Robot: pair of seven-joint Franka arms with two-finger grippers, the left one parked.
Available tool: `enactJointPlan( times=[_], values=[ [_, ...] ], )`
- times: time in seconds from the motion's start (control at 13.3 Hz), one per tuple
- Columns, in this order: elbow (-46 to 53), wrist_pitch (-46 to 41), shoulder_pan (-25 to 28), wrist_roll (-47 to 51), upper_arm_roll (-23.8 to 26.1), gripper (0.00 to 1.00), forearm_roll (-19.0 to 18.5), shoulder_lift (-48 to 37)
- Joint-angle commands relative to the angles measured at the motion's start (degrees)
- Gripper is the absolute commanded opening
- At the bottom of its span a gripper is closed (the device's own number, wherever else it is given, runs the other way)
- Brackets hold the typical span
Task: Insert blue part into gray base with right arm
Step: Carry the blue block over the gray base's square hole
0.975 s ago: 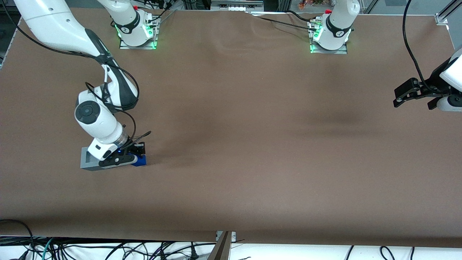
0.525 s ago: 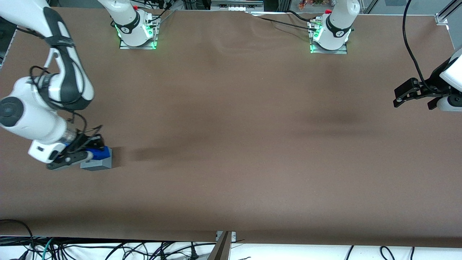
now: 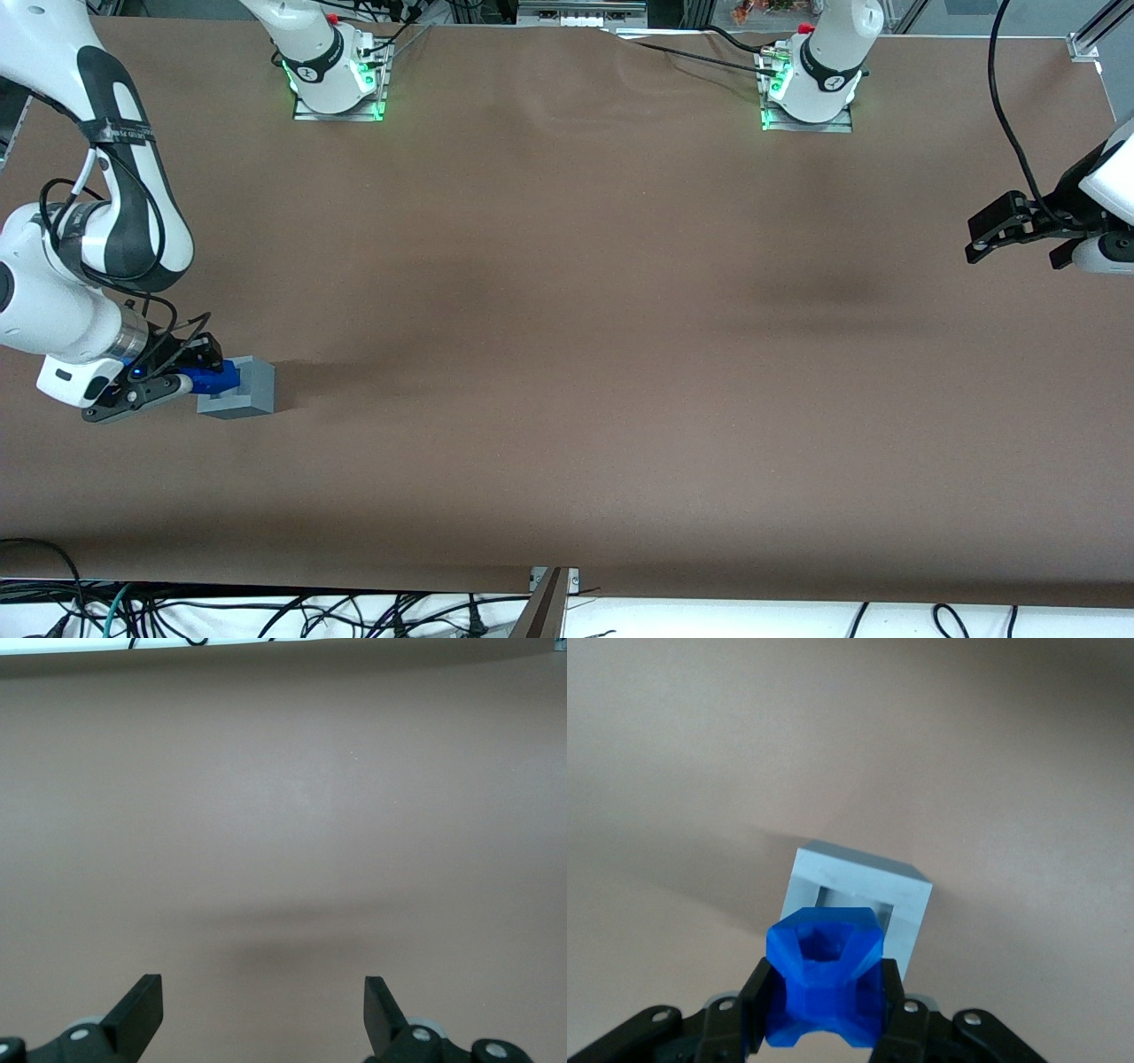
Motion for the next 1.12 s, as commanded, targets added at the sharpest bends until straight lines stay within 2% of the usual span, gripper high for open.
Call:
enactJointPlan(
  times=[0.0,0.22,1.05],
  values=[
    [0.5,0.8,-0.4,-0.6,-0.1,0.30,1.1,0.5],
    [0.4,0.8,-0.5,1.7,-0.6,0.30,3.0,0.5],
    [0.3,0.1,-0.5,12.0,-1.1,0.30,2.3,0.5]
  ],
)
